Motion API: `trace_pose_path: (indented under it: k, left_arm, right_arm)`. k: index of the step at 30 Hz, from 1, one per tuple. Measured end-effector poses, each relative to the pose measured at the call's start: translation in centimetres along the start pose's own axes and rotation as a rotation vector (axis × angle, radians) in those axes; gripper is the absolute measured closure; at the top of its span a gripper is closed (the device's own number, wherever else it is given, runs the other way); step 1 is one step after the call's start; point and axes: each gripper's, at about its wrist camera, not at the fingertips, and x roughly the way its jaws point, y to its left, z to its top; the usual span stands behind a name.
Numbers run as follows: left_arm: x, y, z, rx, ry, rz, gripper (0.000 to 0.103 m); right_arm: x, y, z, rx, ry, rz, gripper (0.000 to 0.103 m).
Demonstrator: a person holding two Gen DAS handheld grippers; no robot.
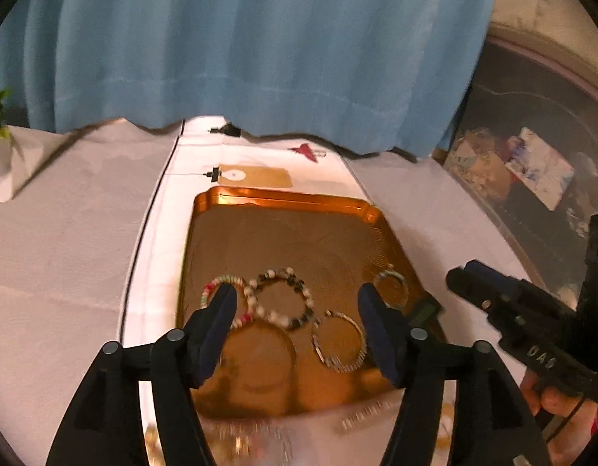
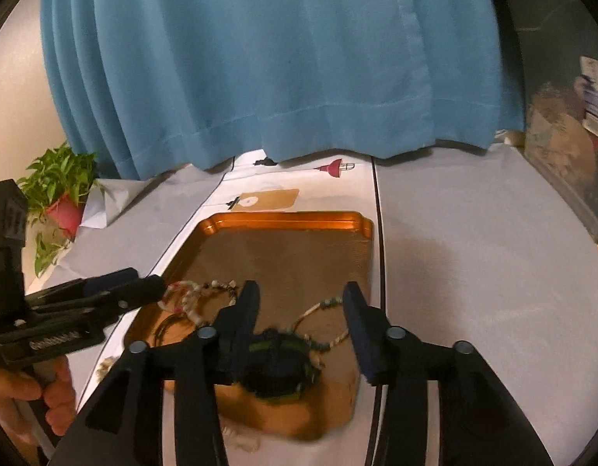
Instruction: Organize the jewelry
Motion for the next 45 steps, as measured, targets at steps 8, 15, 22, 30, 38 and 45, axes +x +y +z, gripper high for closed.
trace_pose_path:
  k: [8,15,22,30,38,45]
  left_arm:
    - [-9.2,-3.0,-3.7,0.036,-0.018,0.062,0.033]
    - [-18.9,-5.9,-7.8,0.068,-0.083,0.052,0.02]
    - [-27.2,-8.7,-10.9,0.118,-0.179,0.034,0.01]
    - [-30.6,-8.2,-13.2,0.066,-0.222,0.011,0.004]
    - [-28.2,-6.7,-14.6,0.044,-0.208,0.004,0.003]
    - [-22.7,-3.5,-15.4,0.001,-0.117,0.002,0.005]
  right_arm:
    - [-8.8,3.9,-4.2,-0.061,-0.027,-0.019,0.048]
    - [-18.8,7.7,-7.7,-0.08,-0.082,0.039,0.024]
    - [-27.6,12.1,-9.7,-0.162,-0.147,0.055,0.017]
    - [-32.5,14.8,-11.5,-0.191,-0.215,0.06,0.008]
    - [-31.2,14.6,-12.4,-0.198,-0.204,0.052,0.008]
    - [-26.0,11.6,-13.9,-0.142,-0.119,0.087,0.008]
